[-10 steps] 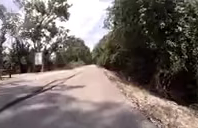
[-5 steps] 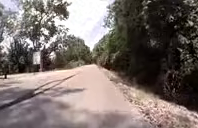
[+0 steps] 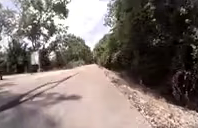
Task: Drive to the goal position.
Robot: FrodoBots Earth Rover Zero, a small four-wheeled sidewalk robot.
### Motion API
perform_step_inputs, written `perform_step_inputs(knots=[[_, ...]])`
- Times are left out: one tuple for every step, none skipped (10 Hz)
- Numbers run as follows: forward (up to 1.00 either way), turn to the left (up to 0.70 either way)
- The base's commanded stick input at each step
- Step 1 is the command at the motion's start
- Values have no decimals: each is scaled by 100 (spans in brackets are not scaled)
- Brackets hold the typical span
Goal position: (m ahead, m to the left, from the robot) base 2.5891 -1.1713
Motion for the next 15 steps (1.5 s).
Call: perform_step_inputs(knots=[[70,0],[70,0],[70,0],[70,0],[70,0],[70,0],[70,0],[70,0],[70,0],[70,0],[70,0],[70,0],[70,0],[70,0],[70,0]])
